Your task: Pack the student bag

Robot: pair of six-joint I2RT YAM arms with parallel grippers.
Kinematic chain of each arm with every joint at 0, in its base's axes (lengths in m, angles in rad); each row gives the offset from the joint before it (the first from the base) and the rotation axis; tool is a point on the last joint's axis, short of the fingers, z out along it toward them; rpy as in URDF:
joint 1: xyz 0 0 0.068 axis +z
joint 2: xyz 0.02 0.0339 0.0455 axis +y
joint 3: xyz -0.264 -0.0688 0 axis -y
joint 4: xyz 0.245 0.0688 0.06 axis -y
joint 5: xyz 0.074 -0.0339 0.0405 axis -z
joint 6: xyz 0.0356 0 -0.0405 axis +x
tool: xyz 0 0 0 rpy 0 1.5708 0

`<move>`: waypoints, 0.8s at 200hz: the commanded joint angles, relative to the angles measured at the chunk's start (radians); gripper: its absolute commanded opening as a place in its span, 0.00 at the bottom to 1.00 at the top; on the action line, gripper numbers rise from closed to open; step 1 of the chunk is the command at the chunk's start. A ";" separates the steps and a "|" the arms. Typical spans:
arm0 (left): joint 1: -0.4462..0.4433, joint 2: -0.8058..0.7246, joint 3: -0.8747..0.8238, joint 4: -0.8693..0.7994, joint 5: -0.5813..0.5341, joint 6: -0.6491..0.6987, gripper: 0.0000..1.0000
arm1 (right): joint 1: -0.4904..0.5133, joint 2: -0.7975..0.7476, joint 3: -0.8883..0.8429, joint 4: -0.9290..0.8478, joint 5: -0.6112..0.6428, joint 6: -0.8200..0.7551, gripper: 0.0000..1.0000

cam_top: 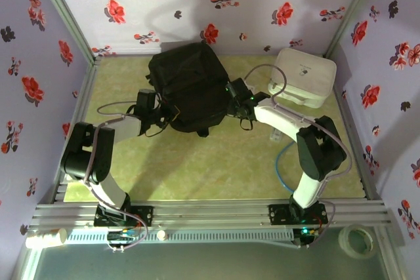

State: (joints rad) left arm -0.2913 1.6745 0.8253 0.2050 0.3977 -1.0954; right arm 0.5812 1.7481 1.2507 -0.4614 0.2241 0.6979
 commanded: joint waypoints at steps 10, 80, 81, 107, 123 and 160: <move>0.053 -0.029 0.007 -0.072 -0.062 0.057 0.00 | -0.046 -0.003 0.027 -0.011 0.008 -0.074 0.00; 0.177 -0.126 0.052 -0.307 -0.116 0.212 0.45 | 0.186 0.006 0.069 0.112 -0.292 -0.154 0.00; 0.180 -0.129 0.051 -0.310 -0.118 0.213 0.46 | 0.189 0.009 0.072 0.112 -0.294 -0.154 0.00; 0.214 -0.238 -0.012 -0.380 -0.164 0.198 0.59 | 0.241 0.091 0.188 0.122 -0.350 -0.146 0.00; 0.215 -0.305 -0.055 -0.403 -0.162 0.161 0.64 | 0.267 0.140 0.262 0.120 -0.382 -0.148 0.00; 0.178 -0.419 -0.174 -0.287 -0.094 -0.008 0.72 | 0.302 0.203 0.355 0.100 -0.404 -0.155 0.00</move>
State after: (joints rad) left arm -0.0845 1.3048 0.7132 -0.1207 0.2695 -0.9852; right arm 0.8604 1.9312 1.5467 -0.3859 -0.1307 0.5640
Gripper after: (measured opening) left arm 0.697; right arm 0.043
